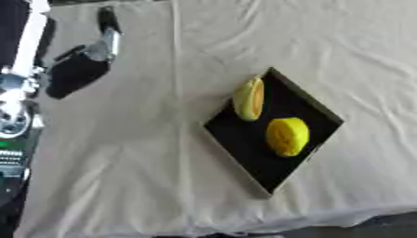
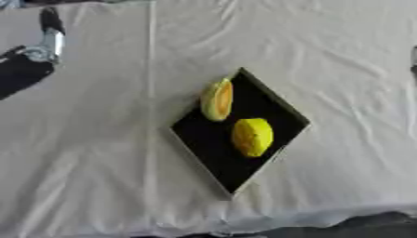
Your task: Pick up objects on the table and place them in the box.
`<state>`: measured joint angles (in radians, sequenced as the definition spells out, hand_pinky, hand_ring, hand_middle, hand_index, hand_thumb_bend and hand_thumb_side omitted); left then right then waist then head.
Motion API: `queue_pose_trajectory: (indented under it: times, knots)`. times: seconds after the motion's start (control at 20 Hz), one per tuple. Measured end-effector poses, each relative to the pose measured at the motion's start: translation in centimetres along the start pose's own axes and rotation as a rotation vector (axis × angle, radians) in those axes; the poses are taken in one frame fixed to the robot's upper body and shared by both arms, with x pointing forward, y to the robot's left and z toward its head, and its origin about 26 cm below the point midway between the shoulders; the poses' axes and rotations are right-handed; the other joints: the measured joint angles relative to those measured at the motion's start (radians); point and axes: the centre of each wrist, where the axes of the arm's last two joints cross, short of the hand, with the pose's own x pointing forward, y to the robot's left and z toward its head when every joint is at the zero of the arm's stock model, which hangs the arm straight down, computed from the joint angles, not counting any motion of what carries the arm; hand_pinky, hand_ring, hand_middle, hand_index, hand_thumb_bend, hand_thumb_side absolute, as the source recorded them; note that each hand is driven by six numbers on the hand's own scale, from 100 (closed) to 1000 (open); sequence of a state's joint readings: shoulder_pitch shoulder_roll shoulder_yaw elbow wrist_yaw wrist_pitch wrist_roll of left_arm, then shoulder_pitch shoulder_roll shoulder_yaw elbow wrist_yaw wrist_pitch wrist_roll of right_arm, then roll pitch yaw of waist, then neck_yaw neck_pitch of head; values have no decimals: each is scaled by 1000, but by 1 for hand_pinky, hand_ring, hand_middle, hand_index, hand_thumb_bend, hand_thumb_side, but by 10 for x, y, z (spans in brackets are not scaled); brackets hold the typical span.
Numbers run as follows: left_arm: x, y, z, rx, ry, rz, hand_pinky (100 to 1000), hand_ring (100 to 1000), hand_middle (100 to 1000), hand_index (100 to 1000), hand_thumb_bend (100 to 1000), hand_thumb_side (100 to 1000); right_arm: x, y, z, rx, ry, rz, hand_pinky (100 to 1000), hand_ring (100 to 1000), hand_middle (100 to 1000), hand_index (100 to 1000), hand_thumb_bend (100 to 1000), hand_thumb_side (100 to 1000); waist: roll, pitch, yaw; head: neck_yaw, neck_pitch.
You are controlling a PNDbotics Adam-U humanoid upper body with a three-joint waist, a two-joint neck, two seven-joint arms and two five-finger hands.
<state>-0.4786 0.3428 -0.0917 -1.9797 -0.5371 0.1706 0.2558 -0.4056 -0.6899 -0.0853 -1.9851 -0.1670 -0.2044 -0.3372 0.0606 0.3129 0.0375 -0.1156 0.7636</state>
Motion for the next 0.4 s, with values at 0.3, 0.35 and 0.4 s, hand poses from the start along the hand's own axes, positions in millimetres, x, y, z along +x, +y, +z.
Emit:
queue_pose_trajectory:
  times: [0.3, 0.35, 0.4]
  knots:
    - [-26, 32, 3, 358, 9, 59, 817, 784, 705, 888, 114, 470, 1, 0, -1, -8, -18, -5, 915, 811, 695, 836, 100, 579, -12, 9, 1, 16, -9]
    - [-29, 36, 3, 400, 1, 68, 818, 785, 707, 889, 123, 463, 1, 0, -2, -9, -22, -6, 915, 811, 695, 836, 100, 579, -14, 9, 2, 18, -9]
    - [-31, 40, 3, 438, -7, 77, 818, 787, 712, 892, 135, 451, 1, 0, -2, -9, -24, -6, 915, 810, 694, 834, 100, 580, -16, 10, 3, 21, -10]
